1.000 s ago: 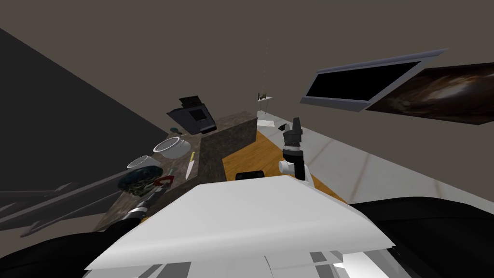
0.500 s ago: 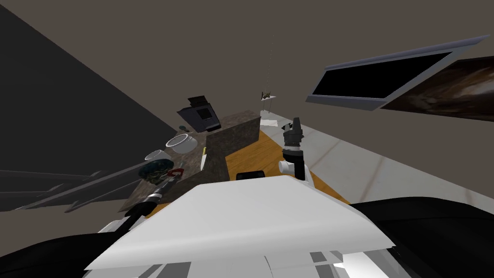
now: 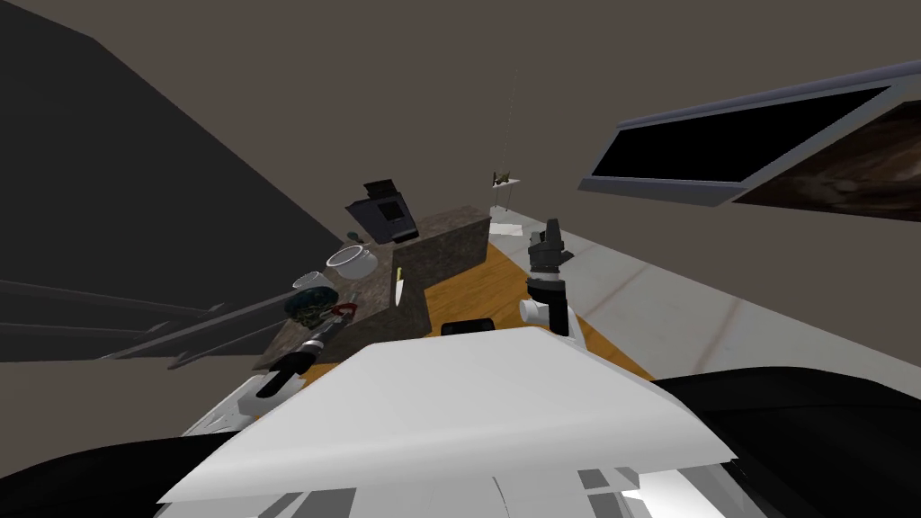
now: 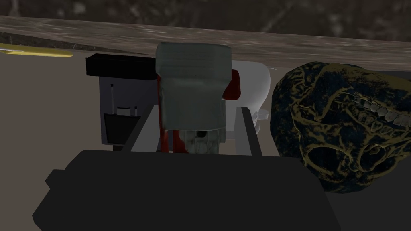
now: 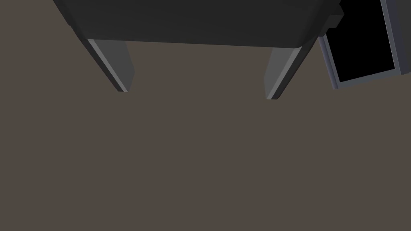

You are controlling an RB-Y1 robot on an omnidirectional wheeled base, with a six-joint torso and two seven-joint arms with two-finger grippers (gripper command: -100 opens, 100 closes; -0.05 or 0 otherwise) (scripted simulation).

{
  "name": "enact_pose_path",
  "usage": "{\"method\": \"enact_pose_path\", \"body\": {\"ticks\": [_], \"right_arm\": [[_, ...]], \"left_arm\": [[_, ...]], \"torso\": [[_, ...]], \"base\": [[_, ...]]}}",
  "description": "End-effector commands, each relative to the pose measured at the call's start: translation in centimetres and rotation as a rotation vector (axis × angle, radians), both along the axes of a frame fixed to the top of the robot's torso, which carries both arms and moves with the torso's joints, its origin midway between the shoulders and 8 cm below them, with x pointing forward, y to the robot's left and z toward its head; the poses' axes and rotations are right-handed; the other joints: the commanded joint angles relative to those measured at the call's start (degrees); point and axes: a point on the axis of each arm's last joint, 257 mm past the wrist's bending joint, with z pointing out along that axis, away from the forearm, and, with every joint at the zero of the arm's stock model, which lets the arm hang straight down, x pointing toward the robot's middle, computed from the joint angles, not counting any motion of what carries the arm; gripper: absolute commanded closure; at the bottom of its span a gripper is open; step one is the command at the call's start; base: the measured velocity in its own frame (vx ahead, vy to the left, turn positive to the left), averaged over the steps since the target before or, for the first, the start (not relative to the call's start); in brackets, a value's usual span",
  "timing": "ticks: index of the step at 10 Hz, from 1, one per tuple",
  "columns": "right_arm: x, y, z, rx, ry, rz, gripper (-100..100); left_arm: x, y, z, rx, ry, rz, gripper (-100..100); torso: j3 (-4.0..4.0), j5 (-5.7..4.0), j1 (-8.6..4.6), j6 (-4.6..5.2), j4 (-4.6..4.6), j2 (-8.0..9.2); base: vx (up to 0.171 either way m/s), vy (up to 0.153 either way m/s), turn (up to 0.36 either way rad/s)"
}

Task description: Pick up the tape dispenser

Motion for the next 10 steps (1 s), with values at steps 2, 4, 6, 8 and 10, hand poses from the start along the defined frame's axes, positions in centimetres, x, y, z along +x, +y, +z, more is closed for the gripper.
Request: {"method": "enact_pose_path", "body": {"ticks": [2, 4, 6, 8, 10], "right_arm": [[0.0, 0.0, 0.0, 0.000, 0.000, 0.000, 0], [0.0, 0.0, 0.0, 0.000, 0.000, 0.000, 0], [0.0, 0.0, 0.0, 0.000, 0.000, 0.000, 0], [0.0, 0.0, 0.0, 0.000, 0.000, 0.000, 0], [0.0, 0.0, 0.0, 0.000, 0.000, 0.000, 0]], "left_arm": [[0.9, -0.8, -0.6, 0.003, 0.014, 0.009, 100], [3.7, -3.0, -0.3, 0.003, 0.007, -0.024, 100], [5.8, -4.8, -0.1, 0.006, 0.003, -0.050, 100], [6.2, -4.7, 0.1, 0.015, 0.009, -0.033, 100], [8.6, -6.8, 0.8, 0.022, -0.006, -0.060, 100]], "torso": [[0.01, 0.04, 0.03, -0.05, -0.02, 0.03], [0.00, 0.13, 0.13, -0.15, -0.08, 0.08], [-0.04, 0.12, 0.12, -0.14, -0.09, 0.00], [-0.01, 0.12, 0.21, -0.19, -0.09, 0.05], [0.01, 0.10, 0.18, -0.20, -0.07, 0.09]], "base": [[-0.044, 0.035, 0.022], [-0.069, 0.048, 0.124], [-0.044, 0.038, 0.071], [-0.048, 0.039, 0.024], [-0.067, 0.057, 0.117]]}}
